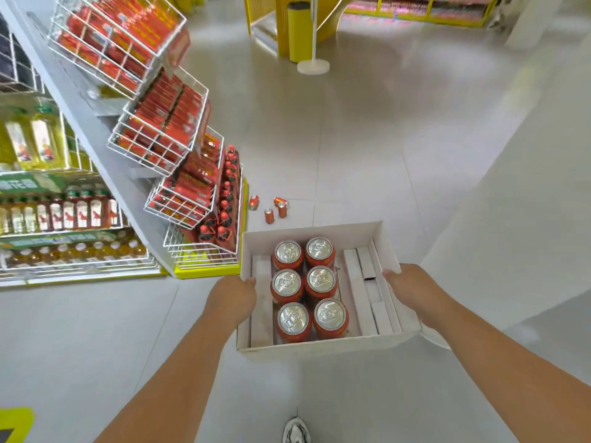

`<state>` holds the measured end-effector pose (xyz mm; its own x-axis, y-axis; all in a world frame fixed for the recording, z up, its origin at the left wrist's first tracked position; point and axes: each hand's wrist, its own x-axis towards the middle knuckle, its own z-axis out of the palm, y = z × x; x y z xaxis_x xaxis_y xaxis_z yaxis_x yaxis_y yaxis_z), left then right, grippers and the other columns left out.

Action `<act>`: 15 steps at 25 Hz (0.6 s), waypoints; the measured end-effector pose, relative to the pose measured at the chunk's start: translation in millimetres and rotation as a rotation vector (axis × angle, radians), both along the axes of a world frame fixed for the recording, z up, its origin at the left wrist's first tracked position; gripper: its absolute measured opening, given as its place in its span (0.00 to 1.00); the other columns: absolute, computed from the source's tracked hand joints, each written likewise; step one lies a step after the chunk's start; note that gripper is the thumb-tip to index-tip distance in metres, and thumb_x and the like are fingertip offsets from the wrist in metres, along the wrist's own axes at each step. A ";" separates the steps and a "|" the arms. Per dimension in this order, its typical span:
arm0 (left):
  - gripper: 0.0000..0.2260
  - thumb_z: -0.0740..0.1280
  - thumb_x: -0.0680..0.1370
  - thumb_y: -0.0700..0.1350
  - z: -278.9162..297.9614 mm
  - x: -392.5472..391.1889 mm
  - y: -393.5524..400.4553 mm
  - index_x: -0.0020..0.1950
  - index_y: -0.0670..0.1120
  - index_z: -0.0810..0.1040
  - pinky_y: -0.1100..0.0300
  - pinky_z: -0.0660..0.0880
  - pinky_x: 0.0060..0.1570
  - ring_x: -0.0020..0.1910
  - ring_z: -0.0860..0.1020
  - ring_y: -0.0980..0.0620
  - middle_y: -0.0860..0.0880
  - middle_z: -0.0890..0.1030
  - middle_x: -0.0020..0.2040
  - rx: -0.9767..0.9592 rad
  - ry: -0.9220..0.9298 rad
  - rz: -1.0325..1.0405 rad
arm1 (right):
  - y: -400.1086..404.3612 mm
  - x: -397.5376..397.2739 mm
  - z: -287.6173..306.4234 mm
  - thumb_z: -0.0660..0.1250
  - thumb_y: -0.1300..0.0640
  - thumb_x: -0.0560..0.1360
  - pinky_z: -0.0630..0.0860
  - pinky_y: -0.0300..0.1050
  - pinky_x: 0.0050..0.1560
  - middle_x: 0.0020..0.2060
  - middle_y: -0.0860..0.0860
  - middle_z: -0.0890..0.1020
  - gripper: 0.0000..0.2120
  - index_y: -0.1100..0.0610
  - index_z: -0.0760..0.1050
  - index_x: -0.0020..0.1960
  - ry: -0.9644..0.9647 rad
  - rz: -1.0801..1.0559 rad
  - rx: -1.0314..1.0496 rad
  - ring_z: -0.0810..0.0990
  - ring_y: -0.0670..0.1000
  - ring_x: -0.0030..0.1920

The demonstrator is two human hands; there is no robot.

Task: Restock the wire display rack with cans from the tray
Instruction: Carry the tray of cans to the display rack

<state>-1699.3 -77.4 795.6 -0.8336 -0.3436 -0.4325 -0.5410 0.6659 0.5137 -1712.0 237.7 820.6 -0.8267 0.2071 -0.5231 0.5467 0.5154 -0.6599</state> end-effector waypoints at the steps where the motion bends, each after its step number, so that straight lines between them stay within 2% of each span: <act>1: 0.20 0.60 0.84 0.53 4.0 -31.5 -3.7 0.61 0.38 0.81 0.49 0.79 0.56 0.57 0.81 0.39 0.38 0.83 0.57 -0.004 -0.005 -0.003 | -3.5 -30.1 3.5 0.58 0.53 0.86 0.69 0.47 0.54 0.58 0.57 0.78 0.20 0.62 0.72 0.72 -0.003 -0.003 0.002 0.74 0.57 0.53; 7: 0.20 0.61 0.84 0.52 10.5 -211.4 -14.5 0.61 0.37 0.81 0.52 0.76 0.48 0.53 0.81 0.38 0.38 0.83 0.55 -0.046 0.008 -0.009 | -12.7 -216.6 -4.1 0.58 0.51 0.86 0.70 0.50 0.58 0.64 0.56 0.77 0.23 0.62 0.69 0.76 0.002 0.004 -0.007 0.75 0.58 0.59; 10: 0.19 0.61 0.85 0.50 3.9 -293.7 -7.4 0.62 0.36 0.80 0.51 0.77 0.50 0.55 0.80 0.37 0.37 0.82 0.57 -0.054 0.006 0.026 | -9.6 -311.4 -14.0 0.58 0.52 0.86 0.69 0.47 0.54 0.56 0.55 0.77 0.20 0.62 0.72 0.72 0.005 0.052 -0.013 0.74 0.56 0.53; 13: 0.19 0.61 0.85 0.50 -1.4 -371.5 -0.2 0.62 0.36 0.81 0.50 0.78 0.52 0.54 0.81 0.38 0.37 0.83 0.55 -0.031 0.006 0.093 | -5.1 -405.1 -17.4 0.58 0.53 0.86 0.69 0.47 0.54 0.56 0.55 0.78 0.19 0.61 0.73 0.72 0.010 0.093 -0.010 0.75 0.57 0.53; 15: 0.19 0.60 0.85 0.51 1.2 -426.5 1.8 0.63 0.37 0.81 0.50 0.76 0.52 0.57 0.80 0.37 0.37 0.83 0.58 -0.036 -0.015 0.115 | -4.7 -468.1 -12.4 0.58 0.53 0.86 0.69 0.47 0.53 0.54 0.55 0.78 0.19 0.60 0.74 0.72 0.007 0.117 -0.010 0.75 0.56 0.51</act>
<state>-2125.8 -75.6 796.7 -0.7813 -0.4521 -0.4303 -0.6223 0.6167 0.4821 -2180.2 233.0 808.2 -0.8485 0.1037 -0.5189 0.4786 0.5688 -0.6689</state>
